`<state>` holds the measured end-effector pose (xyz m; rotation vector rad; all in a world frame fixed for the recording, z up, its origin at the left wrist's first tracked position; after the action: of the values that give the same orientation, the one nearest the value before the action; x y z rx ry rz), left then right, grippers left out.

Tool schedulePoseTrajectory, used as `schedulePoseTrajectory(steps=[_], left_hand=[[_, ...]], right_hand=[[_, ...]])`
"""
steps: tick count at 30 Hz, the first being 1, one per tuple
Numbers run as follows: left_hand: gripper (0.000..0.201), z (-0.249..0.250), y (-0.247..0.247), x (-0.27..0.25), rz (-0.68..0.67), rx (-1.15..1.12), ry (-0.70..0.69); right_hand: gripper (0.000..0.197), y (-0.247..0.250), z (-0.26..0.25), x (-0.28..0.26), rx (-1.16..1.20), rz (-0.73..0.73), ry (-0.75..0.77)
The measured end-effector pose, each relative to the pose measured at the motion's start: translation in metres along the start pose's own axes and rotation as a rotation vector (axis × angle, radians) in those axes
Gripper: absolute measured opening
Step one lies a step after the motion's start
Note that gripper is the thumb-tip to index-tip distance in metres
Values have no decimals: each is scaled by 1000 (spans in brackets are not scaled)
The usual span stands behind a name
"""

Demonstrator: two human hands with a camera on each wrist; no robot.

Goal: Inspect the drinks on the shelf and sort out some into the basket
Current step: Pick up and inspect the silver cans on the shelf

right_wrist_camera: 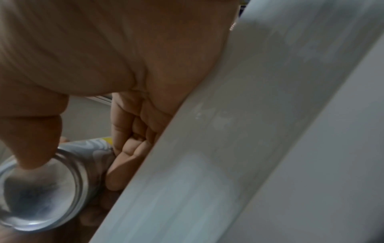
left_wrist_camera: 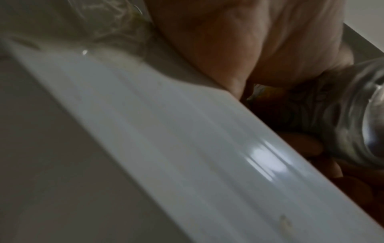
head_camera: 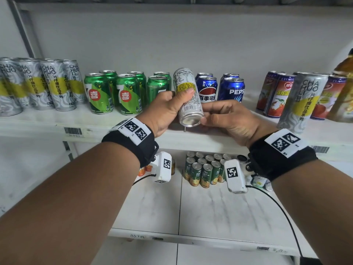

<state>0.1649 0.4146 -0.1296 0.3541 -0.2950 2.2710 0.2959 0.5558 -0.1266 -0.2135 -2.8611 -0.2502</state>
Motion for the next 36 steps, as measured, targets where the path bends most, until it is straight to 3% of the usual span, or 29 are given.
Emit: schedulePoseTrajectory(steps=[11,18,25,36], left_hand=[[42,2,1,-5,-20,29,-54],[65,3,1,-10,5,207,-157],[76,7,-1,-13,43,438,-246],[67,7,-7,-18,9,560,-297]], right_hand=[[55,0,2,4,-6,-59,43],[49,4,4,5,-119,36,99],[47,11,5,5,18,93,171],[55,11,7,4,48,39,214]])
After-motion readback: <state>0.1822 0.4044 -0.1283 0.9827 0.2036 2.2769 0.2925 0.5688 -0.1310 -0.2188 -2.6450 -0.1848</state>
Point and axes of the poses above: each hand's wrist, its own x-axis towards the middle knuckle, its own y-axis out of the back of the hand, z = x × y, the point moved 3 cm from there along x, towards the middle knuckle
